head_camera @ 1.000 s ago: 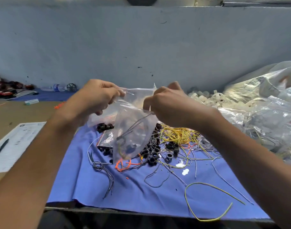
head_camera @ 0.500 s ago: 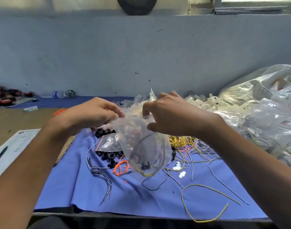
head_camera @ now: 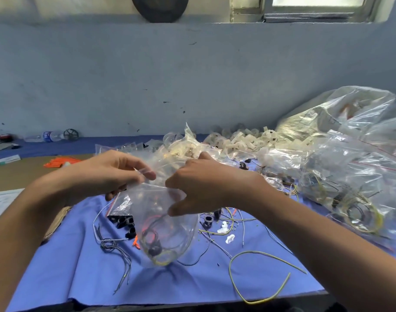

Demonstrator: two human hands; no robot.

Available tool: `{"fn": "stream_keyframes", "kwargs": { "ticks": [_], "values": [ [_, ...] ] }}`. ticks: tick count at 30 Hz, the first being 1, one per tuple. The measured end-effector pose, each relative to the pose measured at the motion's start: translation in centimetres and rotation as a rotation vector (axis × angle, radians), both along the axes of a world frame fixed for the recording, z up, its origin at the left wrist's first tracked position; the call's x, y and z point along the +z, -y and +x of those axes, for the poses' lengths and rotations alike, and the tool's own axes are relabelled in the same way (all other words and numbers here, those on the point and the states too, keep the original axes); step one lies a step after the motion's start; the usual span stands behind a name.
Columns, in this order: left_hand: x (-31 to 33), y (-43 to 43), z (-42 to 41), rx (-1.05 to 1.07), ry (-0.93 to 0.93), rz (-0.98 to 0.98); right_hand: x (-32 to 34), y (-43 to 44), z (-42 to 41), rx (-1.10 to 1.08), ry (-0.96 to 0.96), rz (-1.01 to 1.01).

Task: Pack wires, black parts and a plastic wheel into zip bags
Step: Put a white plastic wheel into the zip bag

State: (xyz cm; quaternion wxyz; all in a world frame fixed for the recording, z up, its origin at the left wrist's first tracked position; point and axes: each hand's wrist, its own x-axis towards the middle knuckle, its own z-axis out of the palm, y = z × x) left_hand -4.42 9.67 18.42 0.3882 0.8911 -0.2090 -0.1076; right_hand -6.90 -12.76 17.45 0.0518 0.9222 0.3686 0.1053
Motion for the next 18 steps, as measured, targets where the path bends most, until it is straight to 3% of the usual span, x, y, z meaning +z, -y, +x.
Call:
{"fn": "stream_keyframes", "kwargs": {
  "ticks": [5, 8, 12, 18],
  "values": [
    [0.0, -0.3, 0.8, 0.161, 0.005, -0.173, 0.0, -0.2, 0.2, -0.049, 0.28, 0.122],
    [-0.5, 0.5, 1.5, 0.332, 0.008, -0.25, -0.8, -0.1, 0.5, -0.115, 0.304, 0.232],
    [-0.8, 1.4, 1.6, 0.335, 0.038, -0.178, -1.4, -0.3, -0.9, -0.066, 0.078, 0.199],
    [-0.3, 0.6, 0.2, 0.15, -0.018, -0.113, 1.0, 0.2, -3.6, 0.086, -0.356, 0.092]
  ]
}}
